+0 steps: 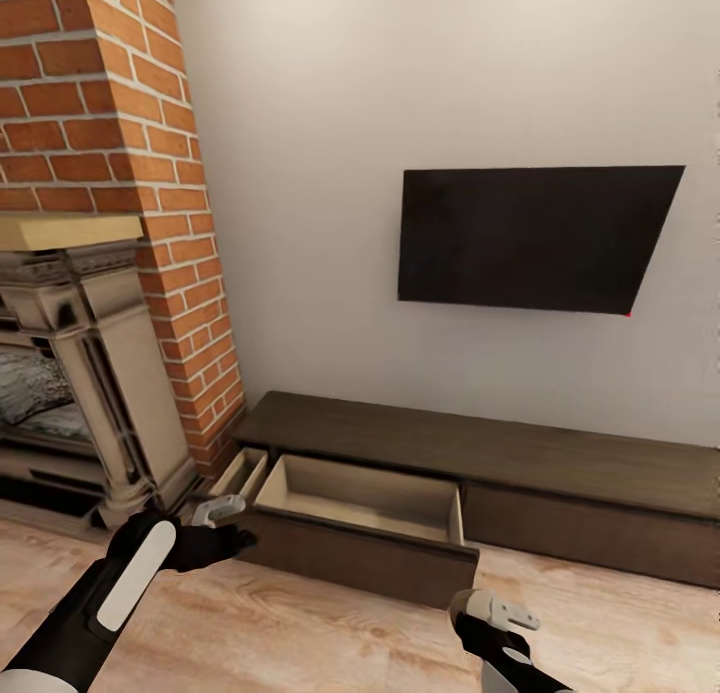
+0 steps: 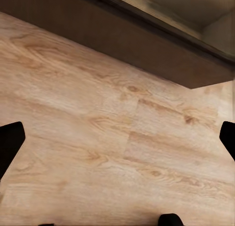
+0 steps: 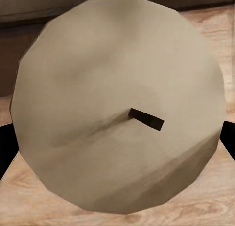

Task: Place each of the two pumpkins and all three candles from the living room inside a cabinet in the living room (use any cabinet), then make sure every cabinet is closed, and position the cauldron so it is next to a table in the living room.

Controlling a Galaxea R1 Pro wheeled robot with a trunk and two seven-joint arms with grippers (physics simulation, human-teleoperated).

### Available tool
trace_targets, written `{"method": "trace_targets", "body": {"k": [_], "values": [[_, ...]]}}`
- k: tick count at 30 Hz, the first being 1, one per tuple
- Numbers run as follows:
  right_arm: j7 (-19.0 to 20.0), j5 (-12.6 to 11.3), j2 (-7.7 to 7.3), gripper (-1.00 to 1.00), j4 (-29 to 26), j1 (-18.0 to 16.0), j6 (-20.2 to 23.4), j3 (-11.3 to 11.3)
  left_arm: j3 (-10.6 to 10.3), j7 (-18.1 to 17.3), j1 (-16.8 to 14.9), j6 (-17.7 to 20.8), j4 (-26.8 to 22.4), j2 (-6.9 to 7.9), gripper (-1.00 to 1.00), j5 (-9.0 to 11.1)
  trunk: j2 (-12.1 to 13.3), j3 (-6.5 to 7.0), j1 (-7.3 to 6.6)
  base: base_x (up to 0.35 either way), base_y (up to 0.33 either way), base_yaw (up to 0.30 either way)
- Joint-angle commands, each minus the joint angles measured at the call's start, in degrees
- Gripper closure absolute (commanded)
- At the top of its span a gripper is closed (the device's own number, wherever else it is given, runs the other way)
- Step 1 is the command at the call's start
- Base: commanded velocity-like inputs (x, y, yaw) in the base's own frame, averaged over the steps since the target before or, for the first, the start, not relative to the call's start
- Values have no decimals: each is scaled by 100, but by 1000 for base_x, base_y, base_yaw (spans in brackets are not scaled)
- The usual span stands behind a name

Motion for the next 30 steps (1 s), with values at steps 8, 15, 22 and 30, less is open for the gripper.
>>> {"method": "trace_targets", "body": {"k": [8,15,22,30], "values": [[-10,-38,2,100,3,-5,0,58,-12,58,-3,9,-3,9,-100,63,-3,-7,4,322,136,-24],[-10,-37,2,100,3,-5,0,58,-12,58,-3,9,-5,9,-100,65,-3,-7,4,253,250,0],[-10,-50,2,100,3,-5,0,51,-12,58,-3,9,-6,16,-100,60,-3,-13,4,304,157,-38],[-18,-79,2,100,-13,-5,1,41,-12,57,5,16,-96,24,-100,60,-3,-33,4,323,102,-75]]}}
